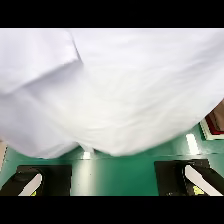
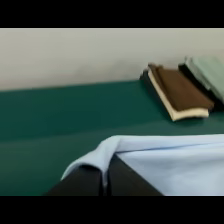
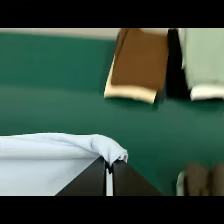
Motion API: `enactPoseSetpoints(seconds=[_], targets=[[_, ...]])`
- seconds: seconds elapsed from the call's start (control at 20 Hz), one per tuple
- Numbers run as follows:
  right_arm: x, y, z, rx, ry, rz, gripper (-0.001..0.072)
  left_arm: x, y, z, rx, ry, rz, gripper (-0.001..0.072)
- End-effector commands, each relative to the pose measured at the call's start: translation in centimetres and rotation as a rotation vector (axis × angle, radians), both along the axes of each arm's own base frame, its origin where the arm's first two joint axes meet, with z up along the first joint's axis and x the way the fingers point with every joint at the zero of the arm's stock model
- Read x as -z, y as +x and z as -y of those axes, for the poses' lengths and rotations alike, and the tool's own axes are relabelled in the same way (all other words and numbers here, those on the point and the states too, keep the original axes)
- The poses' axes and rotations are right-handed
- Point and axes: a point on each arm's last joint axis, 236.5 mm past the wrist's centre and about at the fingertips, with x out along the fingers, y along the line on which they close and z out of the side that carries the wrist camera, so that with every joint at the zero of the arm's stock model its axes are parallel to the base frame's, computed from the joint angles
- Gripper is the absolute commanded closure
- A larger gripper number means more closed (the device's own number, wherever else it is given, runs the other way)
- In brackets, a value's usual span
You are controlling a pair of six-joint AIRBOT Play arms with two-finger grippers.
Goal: Fold the shirts.
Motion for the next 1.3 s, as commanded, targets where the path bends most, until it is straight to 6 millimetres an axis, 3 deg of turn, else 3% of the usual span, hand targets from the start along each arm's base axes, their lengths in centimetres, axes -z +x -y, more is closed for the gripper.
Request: enactPoseSetpoints(seconds=[0.0, 0.1, 0.2, 0.25, 0.35, 0.45, 0.55, 0.7, 0.9, 1.25], targets=[[10.8, 5.0, 1.0, -0.011, 0.062, -0.305, 0.0694, 13.7, 7.3, 0.7, 0.036, -0.010, -0.390, 0.0681], [18.8, 7.1, 0.3, -0.048, 0.089, -0.493, 0.0694, 22.4, 10.4, 1.4, 0.058, -0.032, -0.598, 0.0681], [25.4, 8.5, -0.7, -0.084, 0.105, -0.632, 0.0694, 30.3, 12.7, 1.6, 0.075, -0.030, -0.758, 0.0682], [28.5, 9.4, -1.0, -0.086, 0.118, -0.680, 0.0694, 33.7, 13.7, 1.6, 0.079, -0.030, -0.819, 0.0681], [32.7, 11.4, -0.9, -0.075, 0.138, -0.726, 0.0694, 38.3, 15.8, 1.4, 0.068, -0.030, -0.871, 0.0681], [34.6, 13.6, -0.7, -0.072, 0.151, -0.736, 0.0694, 40.0, 18.3, 1.0, 0.037, -0.041, -0.847, 0.0682], [34.4, 15.5, -0.4, -0.075, 0.146, -0.719, 0.0694, 39.6, 20.0, 0.8, 0.025, -0.044, -0.809, 0.0682], [32.5, 16.2, -0.4, -0.092, 0.129, -0.691, 0.0694, 39.0, 19.5, 0.7, 0.054, -0.001, -0.819, 0.0681], [32.4, 12.9, -0.7, -0.118, 0.107, -0.735, 0.0694, 41.9, 14.2, -0.7, 0.098, 0.125, -1.042, 0.0681], [39.1, 6.2, -1.8, -0.098, 0.153, -0.893, 0.0693, 48.4, 8.9, -0.5, 0.109, 0.104, -1.238, 0.0681]])
